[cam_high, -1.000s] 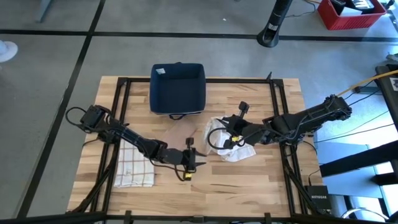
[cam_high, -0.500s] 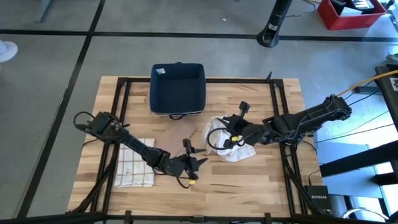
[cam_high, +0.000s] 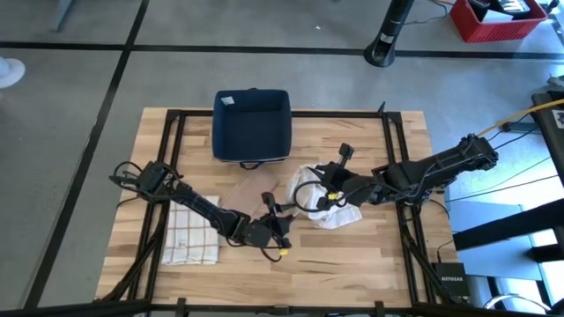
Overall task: Fold towel
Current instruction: Fold the right white patterned towel
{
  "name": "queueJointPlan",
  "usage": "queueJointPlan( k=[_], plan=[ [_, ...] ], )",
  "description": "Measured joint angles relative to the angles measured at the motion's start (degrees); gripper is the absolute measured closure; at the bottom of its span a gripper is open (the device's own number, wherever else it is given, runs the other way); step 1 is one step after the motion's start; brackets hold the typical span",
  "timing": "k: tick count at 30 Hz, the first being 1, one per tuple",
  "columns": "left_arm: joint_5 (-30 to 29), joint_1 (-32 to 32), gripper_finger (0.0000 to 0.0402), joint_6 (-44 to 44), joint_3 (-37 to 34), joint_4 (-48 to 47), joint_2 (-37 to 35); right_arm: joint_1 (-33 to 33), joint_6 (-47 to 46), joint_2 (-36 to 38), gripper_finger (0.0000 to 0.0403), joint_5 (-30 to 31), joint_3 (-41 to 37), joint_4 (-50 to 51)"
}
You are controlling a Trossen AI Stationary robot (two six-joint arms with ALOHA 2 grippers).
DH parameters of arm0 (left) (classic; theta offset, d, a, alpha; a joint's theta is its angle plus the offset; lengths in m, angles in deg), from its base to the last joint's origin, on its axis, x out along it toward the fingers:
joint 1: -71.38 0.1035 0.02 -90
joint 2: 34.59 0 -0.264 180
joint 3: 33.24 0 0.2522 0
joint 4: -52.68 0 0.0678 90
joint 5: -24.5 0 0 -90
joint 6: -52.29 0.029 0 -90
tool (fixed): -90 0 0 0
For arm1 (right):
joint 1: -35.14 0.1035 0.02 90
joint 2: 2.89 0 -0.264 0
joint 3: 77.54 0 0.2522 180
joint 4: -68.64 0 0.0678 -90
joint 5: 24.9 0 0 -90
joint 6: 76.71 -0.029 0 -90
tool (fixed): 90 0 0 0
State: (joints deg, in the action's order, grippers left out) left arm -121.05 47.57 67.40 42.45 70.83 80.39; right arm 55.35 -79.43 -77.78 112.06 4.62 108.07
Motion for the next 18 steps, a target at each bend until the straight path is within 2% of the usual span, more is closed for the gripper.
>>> queueJointPlan(
  k=[6, 8, 11, 18],
  plan=[
    [0.32, -1.03, 0.0389, -1.39, -0.11, -0.11, -2.16, 0.01, -3.41, 0.0, 0.0393, -1.04, 0.0, 1.3],
    [0.79, -1.43, 0.0392, -1.69, -0.1, 0.0, -5.24, 0.0, -5.05, 0.25, 0.038, -1.04, 0.01, 2.87],
    [2.7, -2.1, 0.0398, -0.24, -0.09, -1.51, -11.41, 0.02, -8.87, 1.29, 0.0341, -1.01, 1.42, 8.79],
    [18.72, 1.7, 0.0399, -9.19, 3.67, -19.5, -29.5, 0.03, -21.47, 3.41, 0.0245, -3.49, 2.8, 30.3]
  ],
)
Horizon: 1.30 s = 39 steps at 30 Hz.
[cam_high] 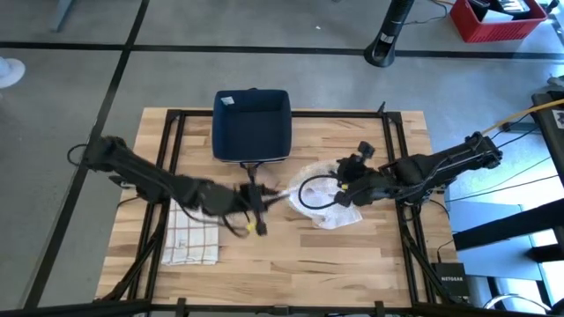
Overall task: Fold towel
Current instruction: Fold the right white patterned towel
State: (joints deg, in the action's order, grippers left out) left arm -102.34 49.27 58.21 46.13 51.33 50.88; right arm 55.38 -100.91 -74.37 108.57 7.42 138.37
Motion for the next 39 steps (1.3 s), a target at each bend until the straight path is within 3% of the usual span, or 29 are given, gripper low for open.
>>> queueJointPlan(
  k=[5, 10, 14, 20, 23, 30, 39],
  plan=[
    [11.34, 6.26, 0.0399, -9.93, 6.03, -14.95, -6.67, 2.89, -5.64, 1.38, 0.0221, -2.22, -1.4, 8.5],
    [12.95, 9.78, 0.0397, -10.55, 6.78, -18.63, -7.84, 9.09, -8.4, 2.43, 0.0221, -3.01, -7.81, 6.91],
    [12.89, 10.88, 0.0398, -11.97, 6.73, -21.29, -7.25, 13.9, -11.77, 2.46, 0.0221, -5.23, -16.55, -4.35],
    [12.87, 10.91, 0.0396, -11.68, 6.71, -23.03, -6.62, 20.67, -15.27, -1.27, 0.0221, -17.33, -29.33, -33.3],
    [12.74, 10.93, 0.0396, -11.13, 6.71, -23.01, -6.65, 23.93, -20.25, -5.38, 0.0221, -19.51, -31.69, -36.72],
    [12.68, 11.02, 0.0396, -10.02, 6.71, -23.03, -6.65, 28.62, -24.6, -15.7, 0.0222, -19.91, -31.69, -35.68],
    [12.65, 11.04, 0.0396, -10.02, 6.71, -23.01, -6.65, 27.91, -26.74, -23.78, 0.0222, -14.55, -31.34, -36.83]
  ],
)
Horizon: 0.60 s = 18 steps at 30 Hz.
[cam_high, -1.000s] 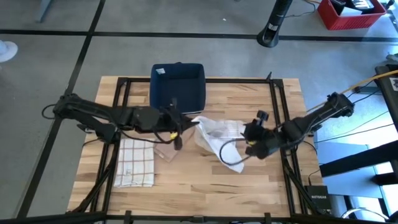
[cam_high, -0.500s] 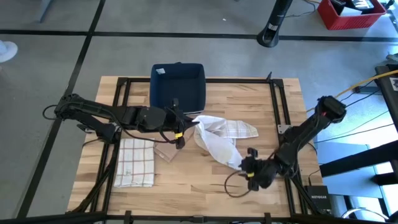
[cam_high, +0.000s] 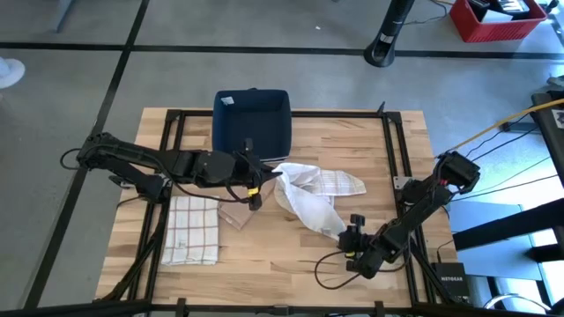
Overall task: Fold towel
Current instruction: Fold the right white patterned towel
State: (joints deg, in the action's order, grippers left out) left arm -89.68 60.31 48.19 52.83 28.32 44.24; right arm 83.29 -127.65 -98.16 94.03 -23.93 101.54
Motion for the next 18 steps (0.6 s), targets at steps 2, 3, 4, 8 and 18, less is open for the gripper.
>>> queueJointPlan(
  k=[2, 3, 4, 8, 18],
  plan=[
    [0.02, -0.02, 0.0394, 0.0, 0.0, -0.1, 0.0, -0.06, -0.08, -0.68, 0.0231, 0.0, 0.01, 0.41],
    [0.02, -0.02, 0.0394, 0.0, 0.0, -0.19, 0.0, -0.05, -0.04, -0.81, 0.0239, 0.21, 0.04, 0.6],
    [0.0, -0.02, 0.0394, 0.0, 0.0, -0.26, 0.0, -0.05, -0.02, -0.83, 0.0252, 0.44, 0.04, 0.91],
    [0.0, -0.02, 0.0399, -0.05, 0.0, -1.0, 0.0, -0.11, 0.04, -1.0, 0.0324, 2.23, 0.04, 2.82],
    [0.0, -0.39, 0.0397, -0.32, 0.0, -0.77, 0.0, -0.18, -2.89, 0.36, 0.0398, 2.56, 1.9, 9.63]
  ],
)
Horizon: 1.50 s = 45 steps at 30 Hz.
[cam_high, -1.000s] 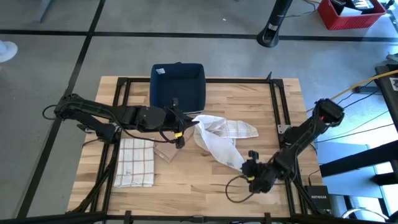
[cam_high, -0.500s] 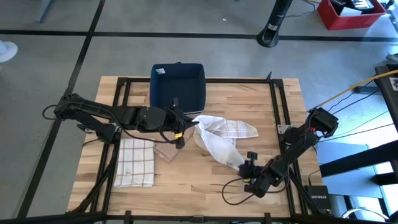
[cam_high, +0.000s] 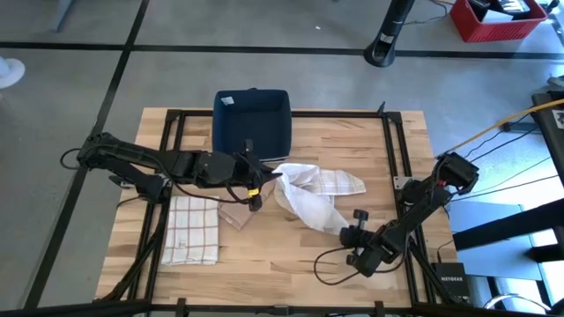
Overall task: Fold towel
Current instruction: Fold the right white patterned towel
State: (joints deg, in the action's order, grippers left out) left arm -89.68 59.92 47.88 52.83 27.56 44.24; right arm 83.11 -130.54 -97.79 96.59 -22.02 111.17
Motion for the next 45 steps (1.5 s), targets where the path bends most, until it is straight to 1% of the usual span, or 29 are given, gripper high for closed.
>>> queueJointPlan(
  k=[2, 4, 7, 12, 15, 18, 21, 24, 26, 28, 33, 36, 41, 45],
  plan=[
    [-0.01, -0.3, 0.0399, -0.03, 0.0, 1.06, 0.0, 0.62, -0.19, 2.09, 0.0398, 0.31, 2.48, 7.14],
    [-0.05, -0.83, 0.0398, 0.45, 0.06, 2.94, -0.22, 1.36, -0.21, 5.21, 0.0399, 3.38, 7.18, 12.24],
    [-0.02, -1.68, 0.0396, 2.86, 1.91, 5.33, -0.48, 3.12, -0.24, 10.12, 0.04, 9.5, 14.22, 24.64],
    [-0.48, -2.67, 0.0399, 10.59, 6.47, 10.31, -1.06, 4.78, 0.47, 17.44, 0.0401, 21.06, 27.29, 37.35],
    [-1.35, -2.74, 0.0396, 15.92, 10.39, 12.57, -1.09, 4.91, 3.12, 20.42, 0.0401, 26.67, 34.05, 42.58],
    [-4.02, -2.8, 0.0396, 21.28, 14.42, 13.12, -1.11, 4.88, 7.18, 23.5, 0.0401, 32.69, 40.15, 45.17],
    [-6.98, -2.54, 0.0399, 27.02, 17.76, 14.51, -1.11, 4.85, 12.89, 25.88, 0.0401, 38.12, 45.41, 45.22],
    [-8.23, -2.24, 0.0396, 30.64, 21.23, 16.11, -1.11, 4.87, 19.13, 27.32, 0.0401, 43.44, 51.41, 44.6],
    [-8.26, -1.88, 0.0394, 31.67, 23.08, 18.2, -1.11, 4.87, 23.47, 27.63, 0.0401, 44.11, 55.88, 44.18],
    [-8.26, -1.82, 0.0393, 31.72, 24.93, 18.59, -1.11, 4.87, 28.53, 27.58, 0.0401, 43.94, 59.7, 41.65],
    [-8.22, -1.84, 0.0392, 31.7, 28.1, 18.5, -1.11, 4.89, 45.7, 27.51, 0.0402, 40.64, 66.19, 29.96],
    [-8.15, -2.5, 0.0392, 29.32, 28.71, 18.46, -1.11, 4.89, 52.76, 27.53, 0.0402, 39.61, 69.19, 23.26],
    [-8.0, -4.55, 0.0392, 27.64, 28.94, 18.15, -0.87, 4.89, 60.43, 27.53, 0.0402, 38.66, 72.89, 17.52],
    [-7.98, -7.12, 0.0392, 25.59, 28.94, 15.25, -0.83, 4.89, 60.47, 27.48, 0.0402, 35.12, 74.96, 17.22]
  ],
)
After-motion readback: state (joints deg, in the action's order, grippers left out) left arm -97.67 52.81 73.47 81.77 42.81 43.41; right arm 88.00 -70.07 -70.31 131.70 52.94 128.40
